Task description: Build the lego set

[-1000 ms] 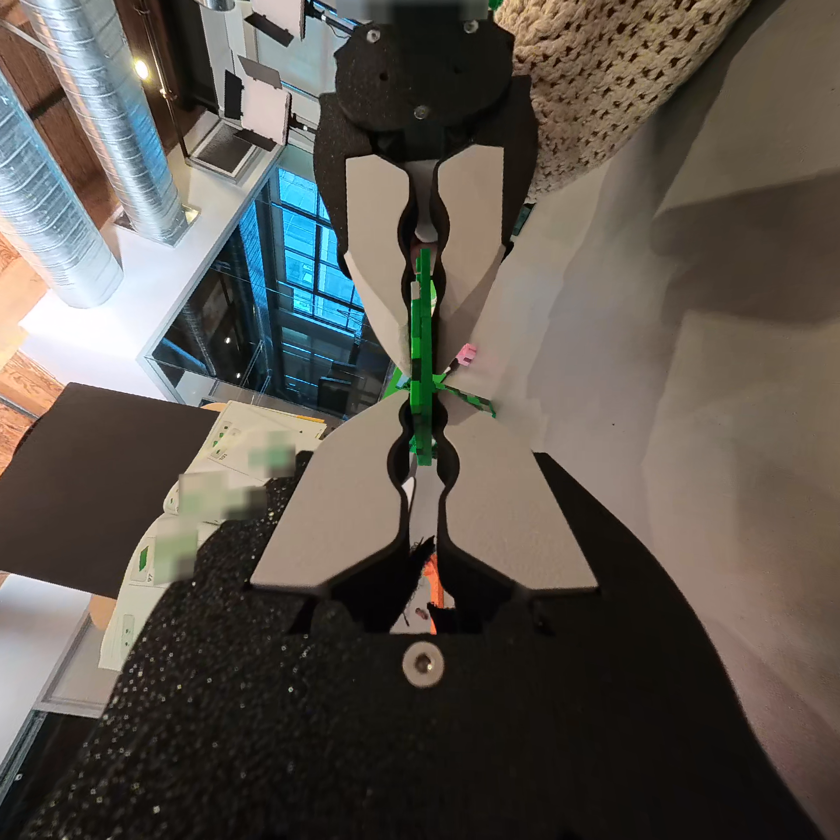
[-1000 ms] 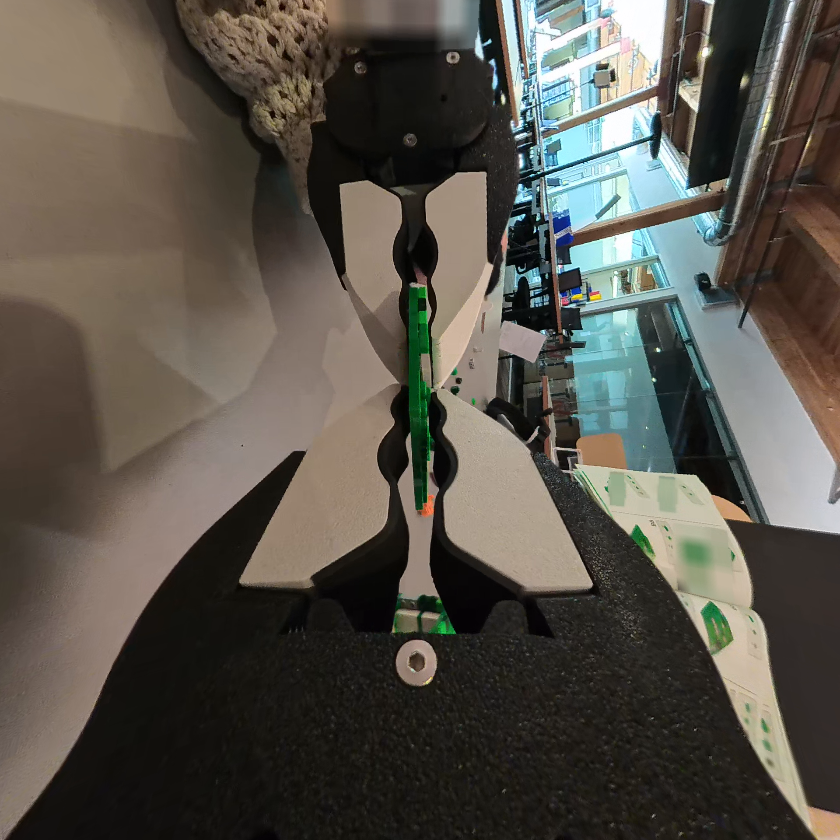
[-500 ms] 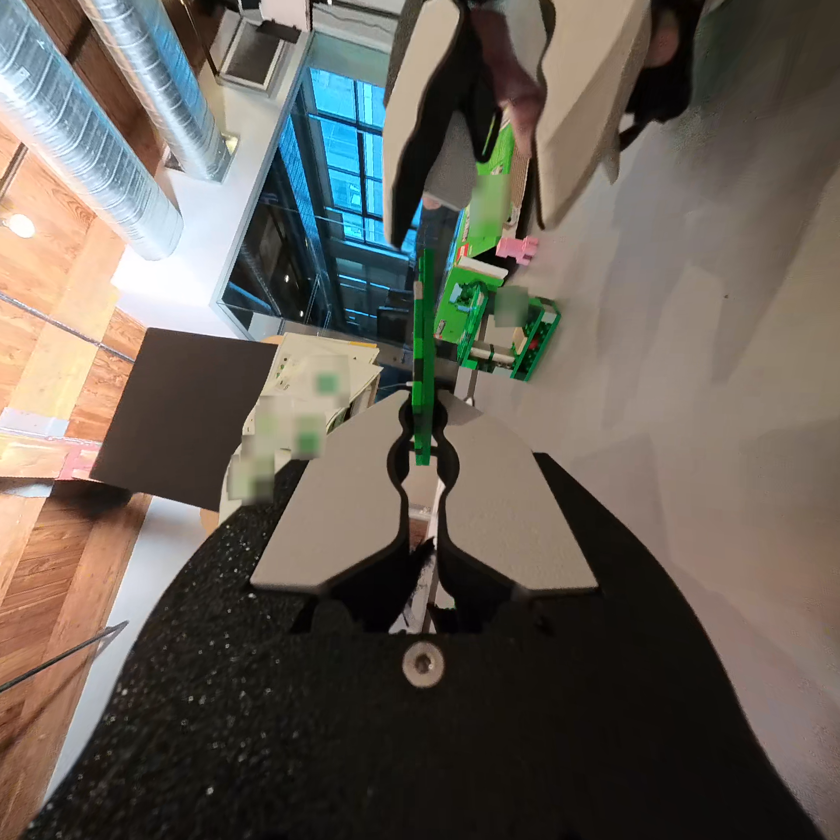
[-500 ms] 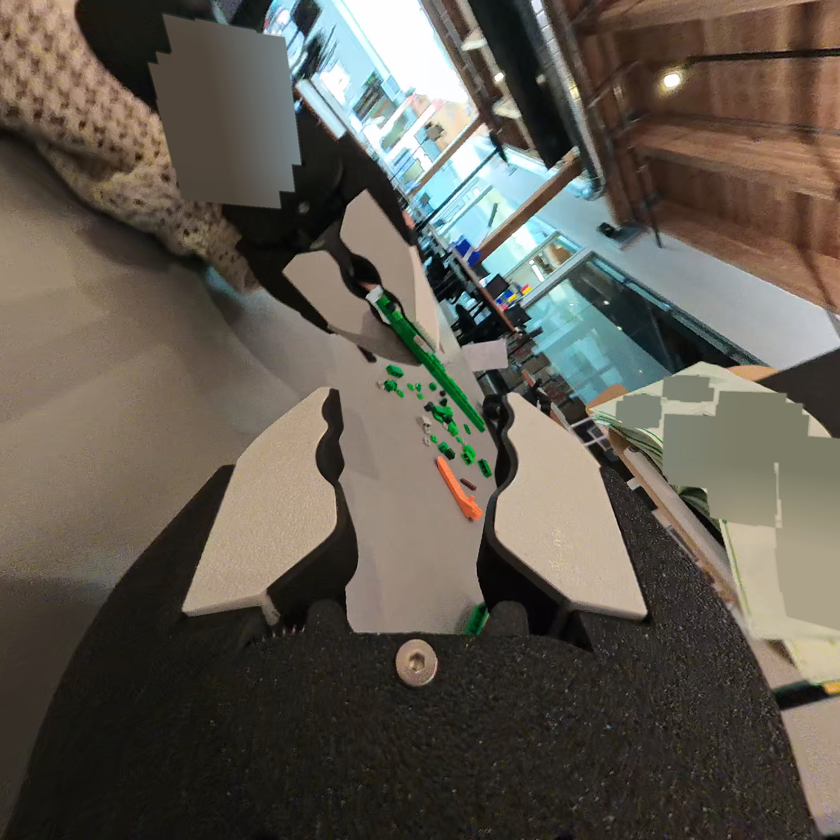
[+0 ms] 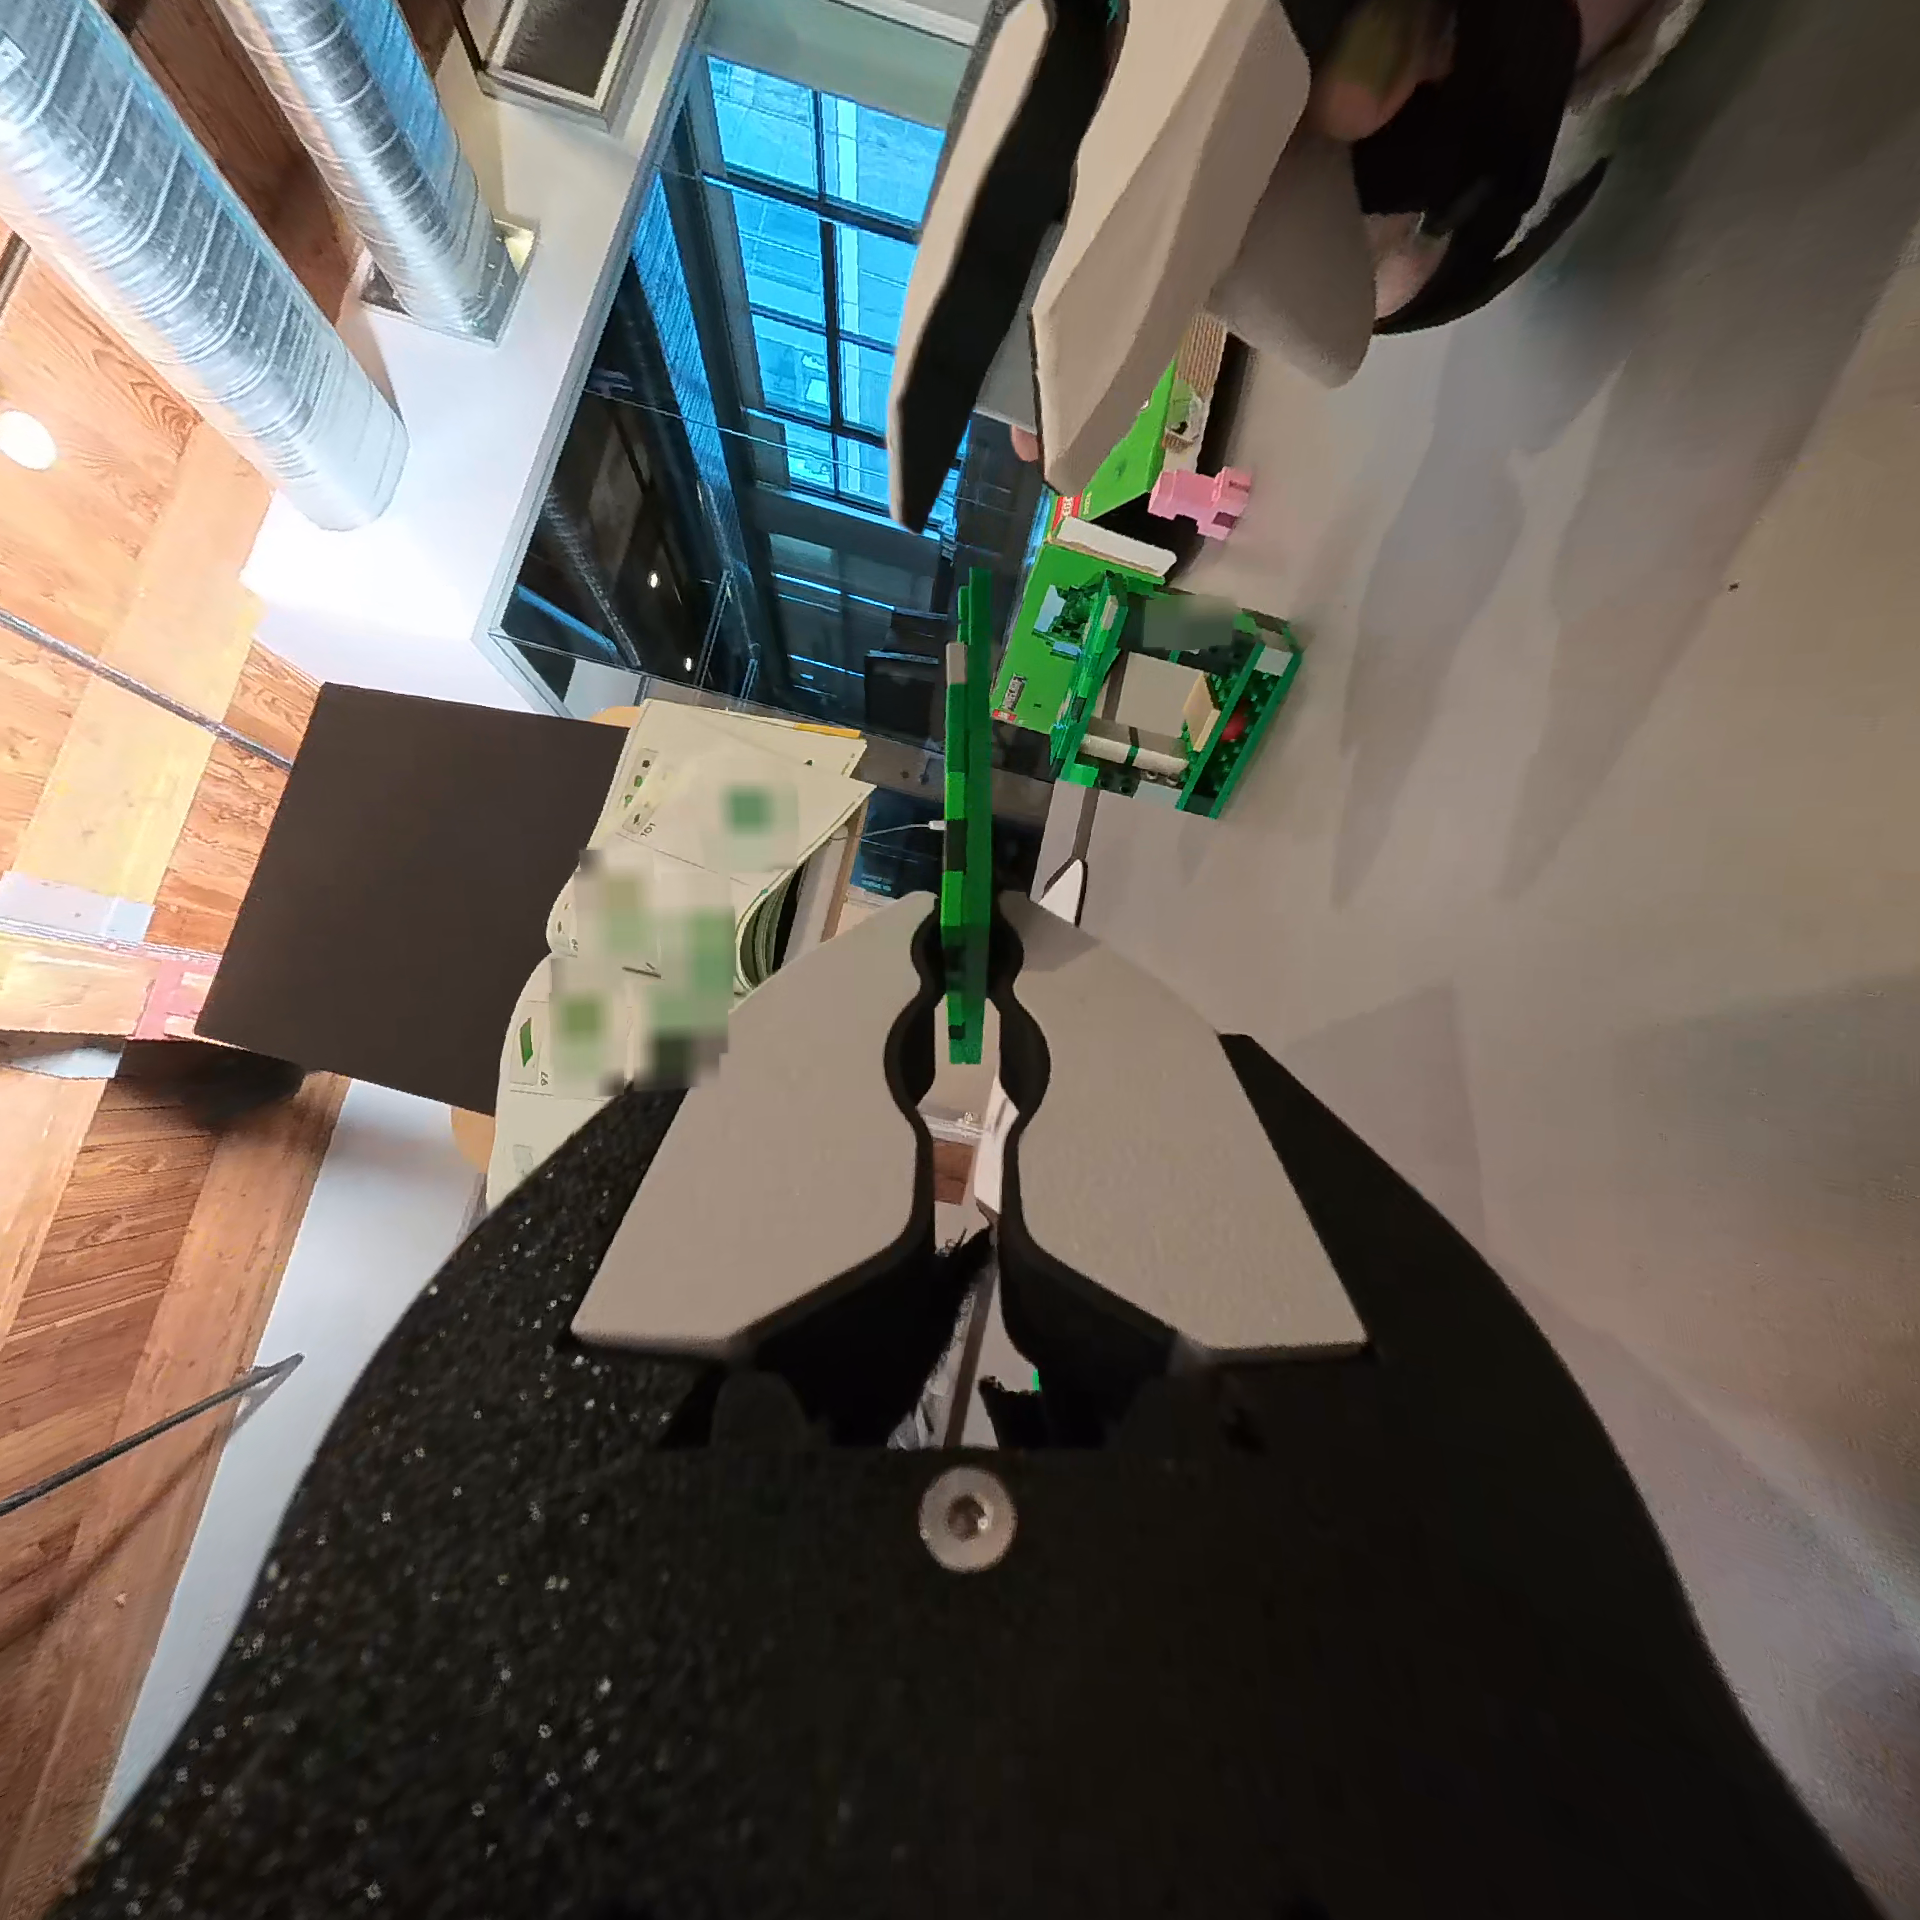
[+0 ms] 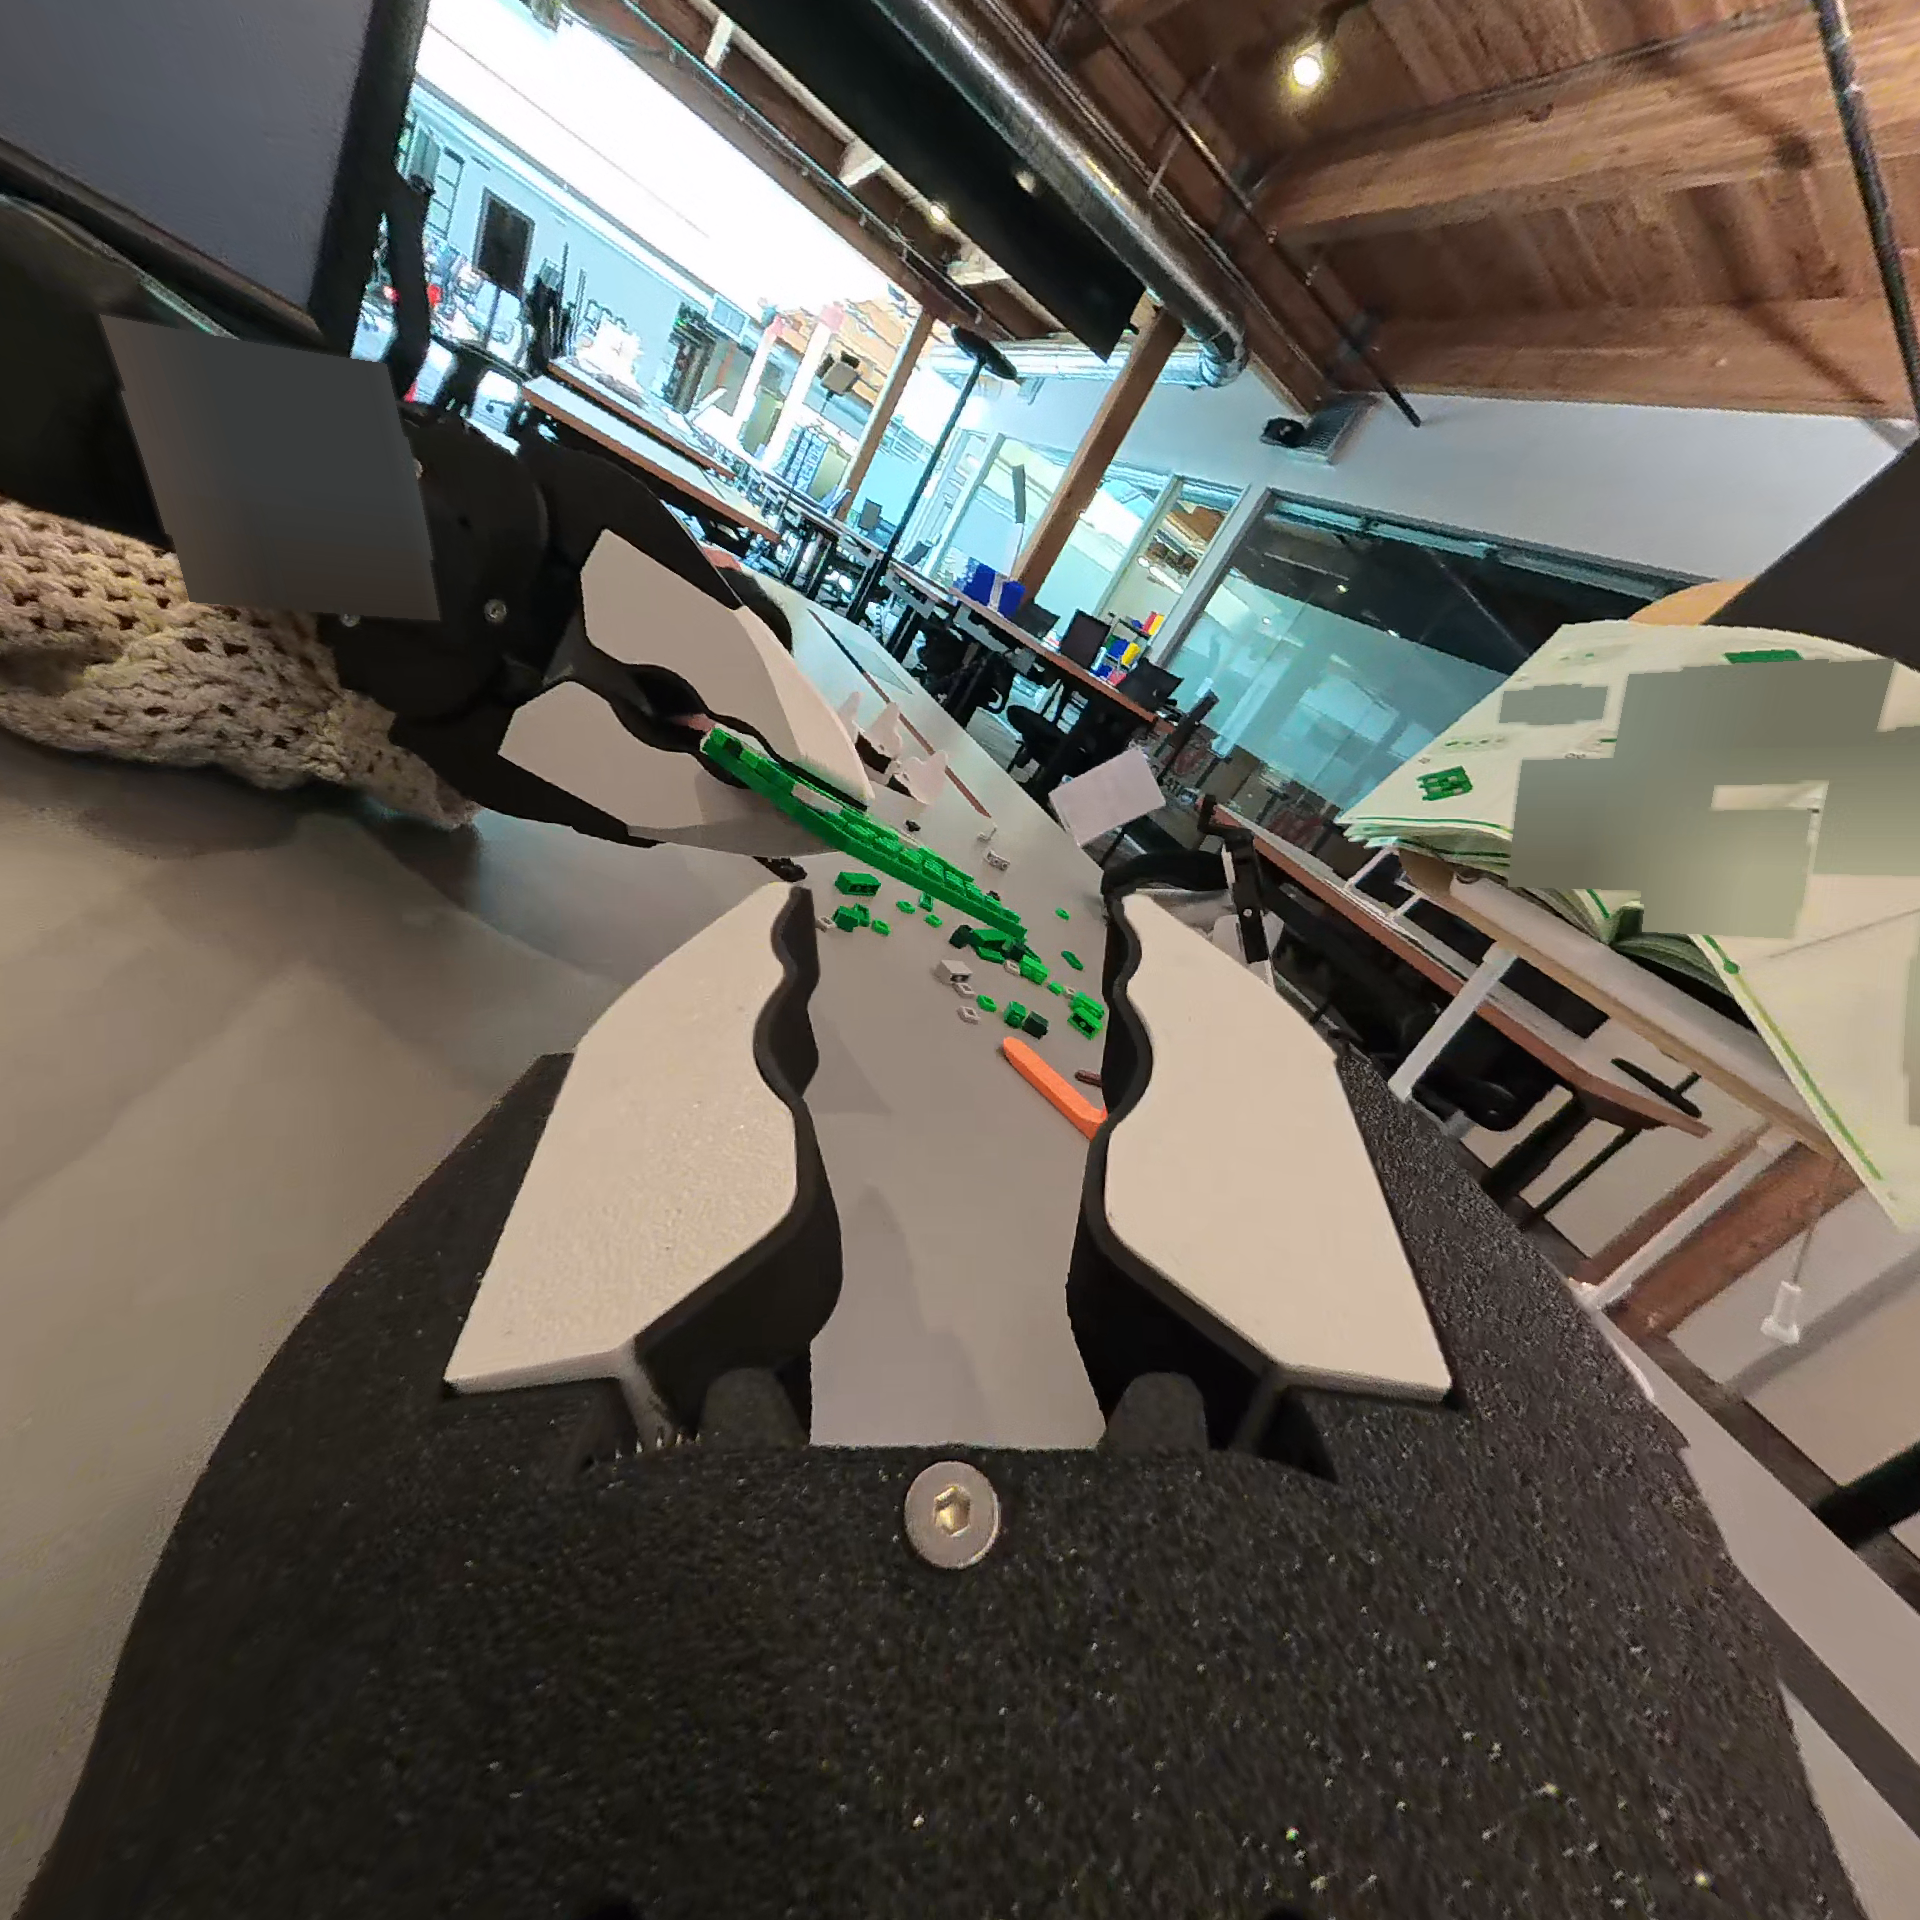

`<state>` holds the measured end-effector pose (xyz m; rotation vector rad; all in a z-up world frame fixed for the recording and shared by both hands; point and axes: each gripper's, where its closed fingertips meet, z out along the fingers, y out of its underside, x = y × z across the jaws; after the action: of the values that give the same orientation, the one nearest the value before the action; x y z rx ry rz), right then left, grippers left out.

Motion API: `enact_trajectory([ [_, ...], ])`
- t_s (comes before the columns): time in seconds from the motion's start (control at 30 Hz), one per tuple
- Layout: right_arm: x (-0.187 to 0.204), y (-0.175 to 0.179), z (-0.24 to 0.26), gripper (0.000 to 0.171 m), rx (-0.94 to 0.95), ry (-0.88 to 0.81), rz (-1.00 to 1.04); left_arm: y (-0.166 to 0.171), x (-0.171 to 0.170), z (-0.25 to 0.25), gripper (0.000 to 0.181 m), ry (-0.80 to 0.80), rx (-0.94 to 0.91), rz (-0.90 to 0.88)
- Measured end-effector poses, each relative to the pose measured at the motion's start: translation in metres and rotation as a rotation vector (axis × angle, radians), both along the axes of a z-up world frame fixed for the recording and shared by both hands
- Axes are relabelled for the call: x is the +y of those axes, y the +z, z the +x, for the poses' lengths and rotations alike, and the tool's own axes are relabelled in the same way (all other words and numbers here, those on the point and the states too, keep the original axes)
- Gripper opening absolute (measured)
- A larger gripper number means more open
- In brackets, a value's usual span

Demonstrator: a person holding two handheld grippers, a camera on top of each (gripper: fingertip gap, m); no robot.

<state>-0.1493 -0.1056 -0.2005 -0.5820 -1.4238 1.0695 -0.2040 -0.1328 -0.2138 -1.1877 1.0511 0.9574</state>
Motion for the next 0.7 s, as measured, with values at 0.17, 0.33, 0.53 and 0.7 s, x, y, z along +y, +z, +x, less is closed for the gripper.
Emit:
enact_trajectory([
  [0.17,0.007,0.000,-0.002,0.049,-0.009,-0.018,-0.038,0.002,-0.001,-0.002,0.006,0.005,-0.001,0.009],
  [0.33,0.011,0.001,-0.003,0.045,-0.017,-0.019,-0.073,0.000,-0.001,0.002,0.006,-0.004,0.014,0.004],
  [0.53,0.012,0.000,-0.004,0.043,-0.029,-0.020,-0.079,-0.004,-0.004,0.004,0.006,-0.016,0.026,-0.004],
  [0.7,0.012,-0.003,-0.010,0.035,-0.160,-0.039,-0.095,-0.030,-0.021,0.006,0.006,-0.023,0.219,-0.056],
])
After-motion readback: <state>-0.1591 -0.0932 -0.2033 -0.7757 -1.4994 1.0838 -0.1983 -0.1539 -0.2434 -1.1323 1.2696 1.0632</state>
